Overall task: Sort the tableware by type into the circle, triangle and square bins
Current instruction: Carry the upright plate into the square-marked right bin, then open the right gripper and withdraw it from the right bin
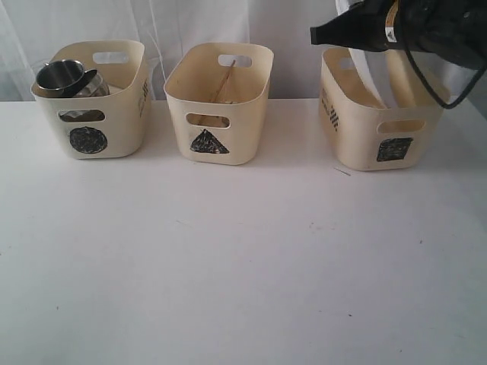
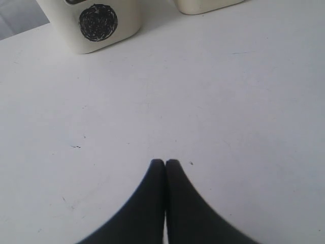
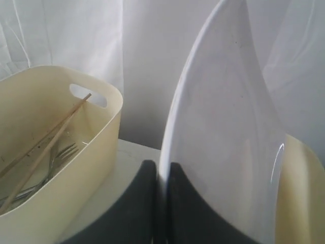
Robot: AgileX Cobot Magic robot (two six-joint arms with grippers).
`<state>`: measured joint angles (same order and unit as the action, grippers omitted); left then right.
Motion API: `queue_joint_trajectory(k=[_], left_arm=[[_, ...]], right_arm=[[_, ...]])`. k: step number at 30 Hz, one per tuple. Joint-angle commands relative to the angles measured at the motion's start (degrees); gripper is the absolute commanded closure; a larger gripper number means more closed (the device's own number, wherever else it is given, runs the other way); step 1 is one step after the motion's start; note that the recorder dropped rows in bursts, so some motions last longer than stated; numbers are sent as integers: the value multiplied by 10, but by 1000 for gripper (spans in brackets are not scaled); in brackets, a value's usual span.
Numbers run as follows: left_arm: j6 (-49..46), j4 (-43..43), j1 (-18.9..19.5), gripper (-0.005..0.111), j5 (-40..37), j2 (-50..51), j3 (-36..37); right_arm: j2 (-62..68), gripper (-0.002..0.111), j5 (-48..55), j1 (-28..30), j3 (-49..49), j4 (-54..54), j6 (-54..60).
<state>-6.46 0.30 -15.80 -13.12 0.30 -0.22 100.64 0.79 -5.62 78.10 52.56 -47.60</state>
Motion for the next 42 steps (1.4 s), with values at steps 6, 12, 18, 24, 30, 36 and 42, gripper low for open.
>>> queue_joint_trajectory(k=[6, 12, 18, 24, 30, 36, 42], left_arm=[[1, 0, -3, 107, -2, -3, 2], [1, 0, -3, 107, -2, -3, 2], [1, 0, -3, 107, -2, -3, 2], [1, 0, -3, 107, -2, -3, 2], [1, 0, -3, 107, -2, -3, 2], [1, 0, -3, 107, -2, -3, 2], [1, 0, -3, 107, -2, -3, 2]], right_arm=[[41, 108, -37, 6, 32, 12, 9], [35, 83, -11, 12, 33, 8, 1], [-50, 84, 10, 16, -11, 8, -6], [-299, 108, -33, 17, -280, 8, -5], [-544, 108, -66, 17, -468, -19, -13], [-726, 108, 58, 17, -524, -19, -42], [-872, 108, 184, 4, -523, -24, -46]])
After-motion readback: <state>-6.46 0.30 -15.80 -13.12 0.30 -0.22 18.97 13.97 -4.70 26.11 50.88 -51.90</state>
